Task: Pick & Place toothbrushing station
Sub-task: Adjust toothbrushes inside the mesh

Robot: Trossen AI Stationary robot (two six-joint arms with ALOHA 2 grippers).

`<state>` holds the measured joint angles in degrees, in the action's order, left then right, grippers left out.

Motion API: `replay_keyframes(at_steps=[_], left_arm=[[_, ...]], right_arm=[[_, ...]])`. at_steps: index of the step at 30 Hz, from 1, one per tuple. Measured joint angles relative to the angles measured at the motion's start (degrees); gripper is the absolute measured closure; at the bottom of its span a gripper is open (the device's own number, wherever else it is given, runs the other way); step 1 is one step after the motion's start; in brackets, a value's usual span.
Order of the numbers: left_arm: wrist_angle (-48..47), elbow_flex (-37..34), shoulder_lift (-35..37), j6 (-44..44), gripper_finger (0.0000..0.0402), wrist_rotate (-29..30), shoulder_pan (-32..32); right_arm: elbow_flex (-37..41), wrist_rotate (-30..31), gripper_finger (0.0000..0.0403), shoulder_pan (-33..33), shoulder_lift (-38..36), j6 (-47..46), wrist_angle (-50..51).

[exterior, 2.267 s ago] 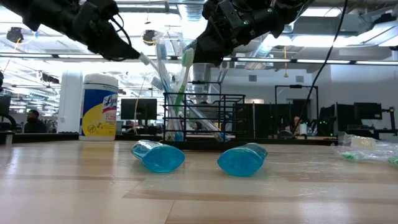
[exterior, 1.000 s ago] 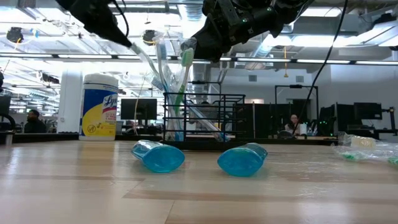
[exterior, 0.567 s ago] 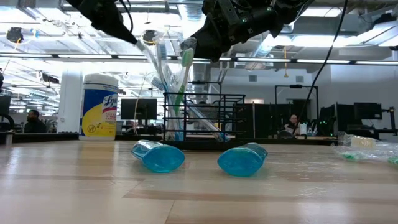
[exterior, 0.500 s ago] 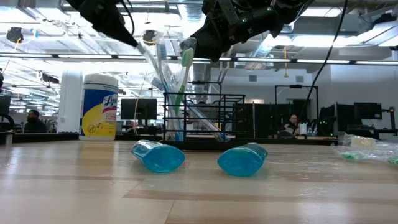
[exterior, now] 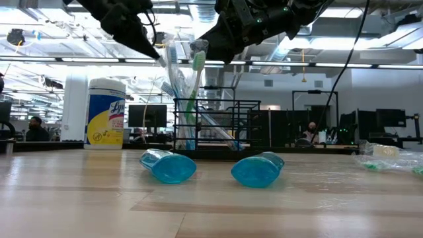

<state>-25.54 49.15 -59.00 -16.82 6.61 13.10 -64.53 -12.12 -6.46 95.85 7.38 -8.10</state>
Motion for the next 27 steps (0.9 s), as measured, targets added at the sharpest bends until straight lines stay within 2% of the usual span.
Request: replay_keyframes(at_steps=[3,11,15,20,24,27], left_arm=[[-0.11,1.1,0.84,-0.21,0.036,-0.65,0.0],[-0.27,1.77,2.62,1.7,0.0243,-0.65,0.0],[-0.44,1.77,2.62,2.05,0.0203,-0.65,0.0],[-0.41,1.77,2.62,2.29,0.0183,-0.67,0.0],[-0.39,1.77,2.62,3.84,0.0183,-1.03,-0.32],[0.26,1.1,2.62,5.54,0.0188,-3.72,-1.45]], right_arm=[[0.0,0.0,0.0206,0.0,0.0,-0.15,-0.11],[-0.02,0.0,0.0197,0.0,0.0,0.11,-0.35],[-0.02,0.0,0.0198,0.04,0.0,0.11,-0.32],[-0.02,0.0,0.0197,0.31,0.0,0.11,-0.38],[-0.02,0.0,0.0198,0.39,0.0,0.02,-0.5],[-0.02,0.04,0.0197,0.39,0.0,-0.07,-0.5]])
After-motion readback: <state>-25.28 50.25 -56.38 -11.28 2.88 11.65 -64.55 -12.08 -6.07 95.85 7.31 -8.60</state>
